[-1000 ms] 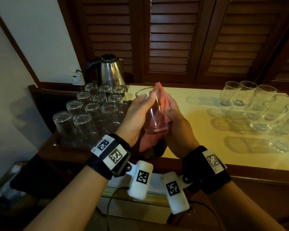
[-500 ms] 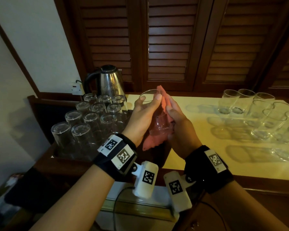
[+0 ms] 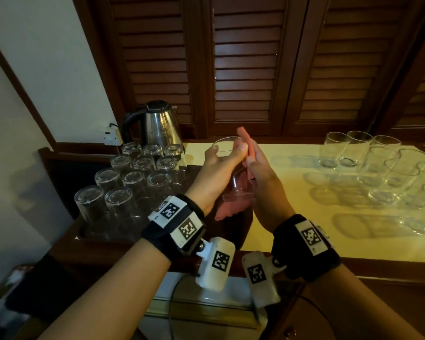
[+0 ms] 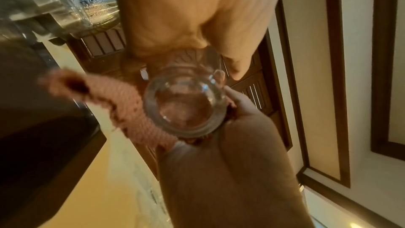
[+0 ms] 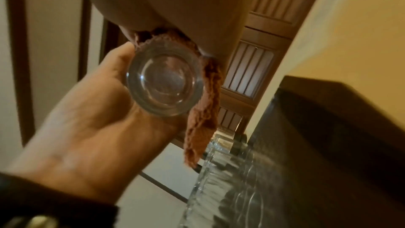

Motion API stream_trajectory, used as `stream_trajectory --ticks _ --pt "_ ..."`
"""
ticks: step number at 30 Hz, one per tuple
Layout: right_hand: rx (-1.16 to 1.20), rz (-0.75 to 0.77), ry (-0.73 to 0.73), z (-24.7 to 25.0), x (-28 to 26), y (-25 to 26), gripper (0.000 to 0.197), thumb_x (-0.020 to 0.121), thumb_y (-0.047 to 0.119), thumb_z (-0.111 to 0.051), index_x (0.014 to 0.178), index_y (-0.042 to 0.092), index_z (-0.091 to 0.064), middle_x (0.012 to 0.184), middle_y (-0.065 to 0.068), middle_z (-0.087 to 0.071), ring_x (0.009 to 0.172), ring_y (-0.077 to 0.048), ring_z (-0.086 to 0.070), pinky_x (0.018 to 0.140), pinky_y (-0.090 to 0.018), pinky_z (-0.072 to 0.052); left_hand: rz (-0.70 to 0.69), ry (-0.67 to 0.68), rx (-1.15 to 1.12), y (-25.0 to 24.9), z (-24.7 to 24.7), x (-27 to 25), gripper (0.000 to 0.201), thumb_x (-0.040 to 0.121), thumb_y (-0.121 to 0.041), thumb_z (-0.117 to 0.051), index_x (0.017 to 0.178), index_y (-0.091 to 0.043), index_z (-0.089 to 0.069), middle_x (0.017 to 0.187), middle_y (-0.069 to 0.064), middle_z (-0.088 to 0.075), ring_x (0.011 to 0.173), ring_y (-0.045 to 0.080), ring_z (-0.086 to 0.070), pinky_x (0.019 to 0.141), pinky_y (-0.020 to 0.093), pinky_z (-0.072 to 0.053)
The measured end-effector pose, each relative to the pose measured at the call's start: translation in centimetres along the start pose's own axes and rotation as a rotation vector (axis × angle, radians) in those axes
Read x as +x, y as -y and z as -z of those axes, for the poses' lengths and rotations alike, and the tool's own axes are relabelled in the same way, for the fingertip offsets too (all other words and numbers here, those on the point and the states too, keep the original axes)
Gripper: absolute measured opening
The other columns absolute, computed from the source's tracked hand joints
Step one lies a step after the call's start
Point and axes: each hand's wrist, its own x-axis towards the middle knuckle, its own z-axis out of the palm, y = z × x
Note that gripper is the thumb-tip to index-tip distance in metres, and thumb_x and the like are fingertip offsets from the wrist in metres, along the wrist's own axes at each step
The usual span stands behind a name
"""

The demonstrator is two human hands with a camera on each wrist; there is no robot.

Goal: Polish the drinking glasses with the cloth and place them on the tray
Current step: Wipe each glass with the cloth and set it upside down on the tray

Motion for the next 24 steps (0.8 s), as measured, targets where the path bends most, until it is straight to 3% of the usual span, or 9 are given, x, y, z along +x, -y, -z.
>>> stream_trajectory --ticks 1,3,6,10,13,15,18,22,24 --pt "0.136 -0.023 0.006 -0.1 -0.2 0.0 0.046 0.109 0.025 -0.032 0.153 0.038 -0.037 0.157 0.0 -0.043 0.139 -0.021 -0.048 0.107 -0.049 -0.048 -0.006 -0.011 -0.021 0.1 0.0 0.1 0.082 0.091 -0.053 -0.063 0.156 -0.021 -0.024 0.134 0.001 -0.051 0.122 0.02 -0.054 0.079 0.029 -0.051" --pt "0.375 -0.094 0.007 -0.1 -0.7 0.1 0.046 0.108 0.023 -0.029 0.153 0.026 -0.039 0.146 -0.01 -0.056 0.131 -0.025 -0.057 0.1 -0.042 -0.054 0.005 0.06 -0.077 0.3 0.2 -0.2 0.076 0.087 -0.059 -0.063 0.148 -0.018 -0.042 0.133 0.01 -0.061 0.115 0.025 -0.064 0.089 0.037 -0.056" --pt "0.462 -0.152 -0.009 0.7 -0.9 0.4 0.047 0.107 0.025 -0.03 0.151 0.018 -0.042 0.14 -0.016 -0.06 0.128 -0.029 -0.059 0.102 -0.042 -0.05 0.035 0.171 -0.04 0.3 0.9 -0.7 0.072 0.081 -0.063 -0.049 0.135 -0.016 -0.057 0.122 0.012 -0.069 0.113 0.025 -0.067 0.098 0.041 -0.053" --pt "0.08 -0.049 -0.013 1.1 -0.9 0.9 0.05 0.106 0.028 -0.036 0.155 0.033 -0.034 0.156 -0.005 -0.044 0.136 -0.025 -0.052 0.11 -0.051 -0.045 0.034 0.043 -0.072 -0.4 0.5 -1.2 0.049 0.1 -0.038 -0.051 0.14 -0.011 -0.046 0.134 0.014 -0.061 0.12 0.025 -0.061 0.107 0.046 -0.046" --pt "-0.111 0.017 0.001 0.3 -0.9 1.1 0.047 0.108 0.031 -0.036 0.153 0.043 -0.035 0.159 0.004 -0.039 0.141 -0.019 -0.046 0.11 -0.056 -0.044 0.047 0.037 -0.097 -0.4 -0.4 -1.6 0.083 0.09 -0.045 -0.063 0.157 -0.024 -0.019 0.146 0.012 -0.051 0.13 0.029 -0.053 0.107 0.052 -0.045" --pt "-0.002 0.025 -0.003 -0.1 -1.0 1.3 0.046 0.109 0.024 -0.033 0.154 0.036 -0.035 0.156 -0.001 -0.043 0.14 -0.02 -0.047 0.111 -0.051 -0.044 0.014 0.041 -0.133 -0.6 -0.5 -2.1 0.075 0.086 -0.048 -0.065 0.151 -0.024 -0.035 0.136 0.011 -0.061 0.118 0.026 -0.064 0.097 0.047 -0.053" --pt "0.306 -0.019 0.041 -0.6 -1.6 2.5 0.048 0.107 0.02 -0.031 0.154 0.02 -0.035 0.147 -0.014 -0.054 0.135 -0.027 -0.053 0.11 -0.043 -0.047 -0.035 0.153 -0.234 -1.2 -0.2 -2.5 0.033 0.098 -0.036 -0.051 0.123 -0.017 -0.061 0.105 0.005 -0.075 0.095 0.016 -0.073 0.081 0.032 -0.061" --pt "0.314 -0.022 0.058 0.1 -1.4 3.6 0.051 0.101 0.024 -0.04 0.151 0.015 -0.04 0.143 -0.015 -0.057 0.132 -0.027 -0.056 0.107 -0.043 -0.049 -0.105 0.175 -0.053 -1.6 0.2 -2.6 0.055 0.097 -0.054 -0.046 0.137 -0.017 -0.054 0.126 0.007 -0.068 0.117 0.021 -0.065 0.097 0.038 -0.054" --pt "0.099 0.009 0.031 0.4 -1.1 3.7 0.05 0.105 0.024 -0.037 0.155 0.022 -0.034 0.148 -0.01 -0.052 0.133 -0.024 -0.055 0.107 -0.045 -0.049 -0.114 0.092 0.002 -1.5 0.2 -2.3 0.049 0.102 -0.046 -0.045 0.14 -0.015 -0.049 0.13 0.008 -0.064 0.12 0.022 -0.062 0.099 0.038 -0.05"
